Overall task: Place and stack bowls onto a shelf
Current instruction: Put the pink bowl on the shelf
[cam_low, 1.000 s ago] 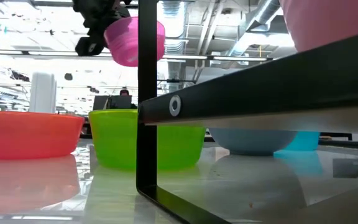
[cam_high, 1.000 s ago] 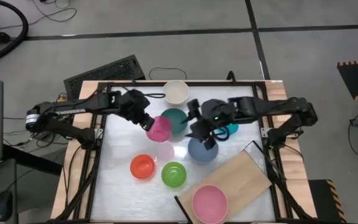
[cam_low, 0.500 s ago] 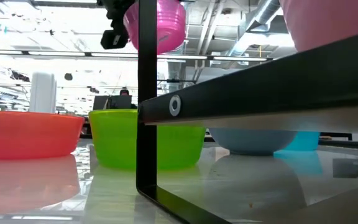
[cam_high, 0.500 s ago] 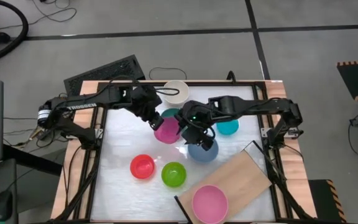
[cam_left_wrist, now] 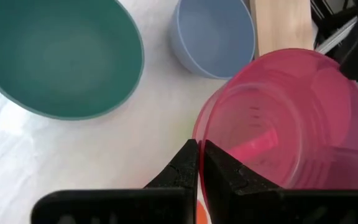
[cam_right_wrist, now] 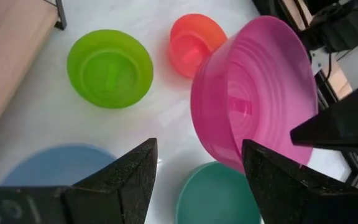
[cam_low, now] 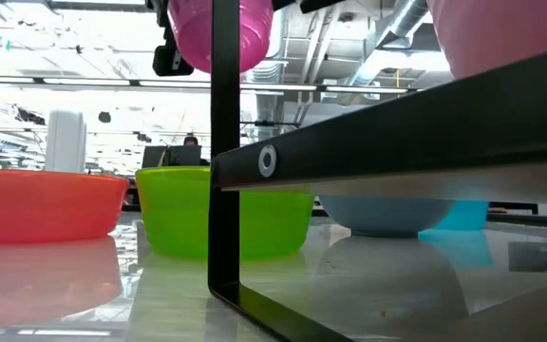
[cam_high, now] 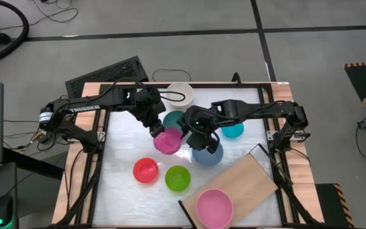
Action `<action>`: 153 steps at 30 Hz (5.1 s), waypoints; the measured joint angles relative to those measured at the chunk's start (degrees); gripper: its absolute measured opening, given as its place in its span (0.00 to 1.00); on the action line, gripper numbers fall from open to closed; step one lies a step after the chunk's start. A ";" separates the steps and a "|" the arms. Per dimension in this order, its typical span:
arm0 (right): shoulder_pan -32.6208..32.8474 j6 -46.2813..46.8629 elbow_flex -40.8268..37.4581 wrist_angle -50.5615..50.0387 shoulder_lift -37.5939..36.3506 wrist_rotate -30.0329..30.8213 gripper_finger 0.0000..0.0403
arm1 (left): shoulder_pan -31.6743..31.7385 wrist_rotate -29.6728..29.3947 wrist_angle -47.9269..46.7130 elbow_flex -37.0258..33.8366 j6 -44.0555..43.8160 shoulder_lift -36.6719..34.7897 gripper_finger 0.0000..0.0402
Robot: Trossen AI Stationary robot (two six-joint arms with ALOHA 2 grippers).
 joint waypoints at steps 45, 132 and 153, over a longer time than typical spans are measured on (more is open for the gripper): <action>1.87 -13.34 -0.87 -1.56 1.04 -1.95 0.40 | -1.07 12.51 3.52 -0.09 3.81 5.54 0.00; 48.99 102.81 -10.33 -33.86 -10.72 14.42 0.04 | 10.71 -7.84 -19.49 27.93 28.28 7.41 0.48; 53.86 107.91 -31.47 -14.76 -10.28 13.37 0.04 | 10.71 -12.32 -19.16 27.93 26.87 7.43 0.48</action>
